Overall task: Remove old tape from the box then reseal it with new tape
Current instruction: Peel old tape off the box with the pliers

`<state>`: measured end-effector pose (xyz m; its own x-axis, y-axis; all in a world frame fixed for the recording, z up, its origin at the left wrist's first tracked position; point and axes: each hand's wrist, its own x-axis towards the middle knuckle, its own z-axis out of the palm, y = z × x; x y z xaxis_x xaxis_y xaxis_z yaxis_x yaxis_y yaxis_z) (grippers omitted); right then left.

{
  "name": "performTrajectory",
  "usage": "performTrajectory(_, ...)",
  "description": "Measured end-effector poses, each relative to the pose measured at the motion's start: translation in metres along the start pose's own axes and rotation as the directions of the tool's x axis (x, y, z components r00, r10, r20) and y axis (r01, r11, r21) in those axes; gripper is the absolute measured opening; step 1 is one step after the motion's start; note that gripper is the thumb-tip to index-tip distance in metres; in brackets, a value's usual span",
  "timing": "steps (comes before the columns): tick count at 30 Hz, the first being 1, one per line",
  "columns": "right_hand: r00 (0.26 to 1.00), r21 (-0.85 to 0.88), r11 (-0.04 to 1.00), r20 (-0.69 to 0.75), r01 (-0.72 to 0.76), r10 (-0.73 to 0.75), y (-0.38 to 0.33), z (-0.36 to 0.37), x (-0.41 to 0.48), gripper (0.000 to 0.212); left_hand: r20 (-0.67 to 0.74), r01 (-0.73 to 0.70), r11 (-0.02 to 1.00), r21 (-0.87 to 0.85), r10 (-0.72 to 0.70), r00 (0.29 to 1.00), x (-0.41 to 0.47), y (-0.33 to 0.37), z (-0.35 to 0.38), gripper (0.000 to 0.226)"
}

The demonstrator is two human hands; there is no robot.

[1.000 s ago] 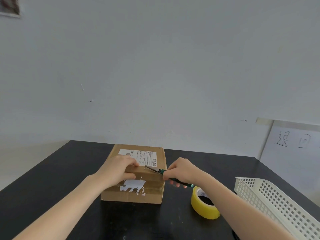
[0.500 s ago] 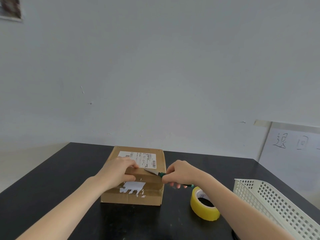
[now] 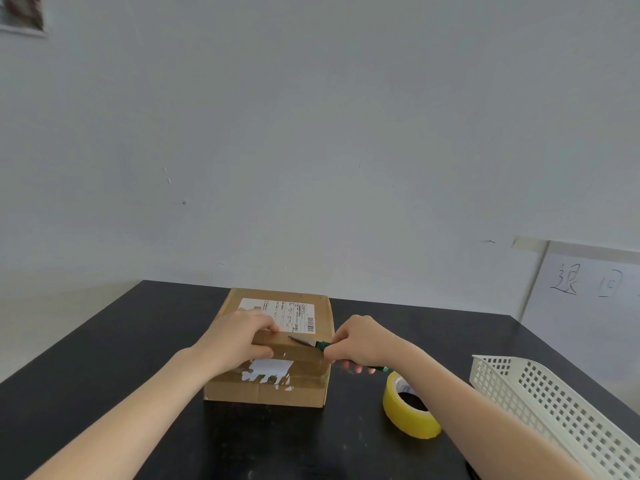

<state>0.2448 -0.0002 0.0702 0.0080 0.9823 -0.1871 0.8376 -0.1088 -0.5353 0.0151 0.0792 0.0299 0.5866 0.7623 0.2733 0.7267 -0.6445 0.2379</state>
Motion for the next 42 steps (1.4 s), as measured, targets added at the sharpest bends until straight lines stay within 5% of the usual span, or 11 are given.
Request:
performTrajectory(7,0.998,0.191,0.979,-0.012,-0.064,0.068,0.004,0.008,-0.004,0.019,-0.001,-0.002,1.0,-0.001,0.002,1.0,0.0,0.0,0.0,0.04)
performTrajectory(22,0.982,0.225,0.973,-0.172,-0.04,0.08,0.01,0.029,-0.008,0.024,0.055,0.007,1.0,0.007,-0.007,0.998,0.003,0.004,-0.008,0.04)
performTrajectory(36,0.956,0.446,0.894,-0.236,-0.05,0.171,0.019,0.022,-0.013,0.021,0.076,0.033,0.999,-0.007,-0.032,0.997,0.007,0.007,-0.009,0.039)
performTrajectory(42,0.948,0.392,0.92,-0.285,-0.023,0.145,0.043,0.007,-0.025,0.021,-0.185,-0.021,0.994,-0.104,0.002,0.983,0.013,0.028,-0.009,0.009)
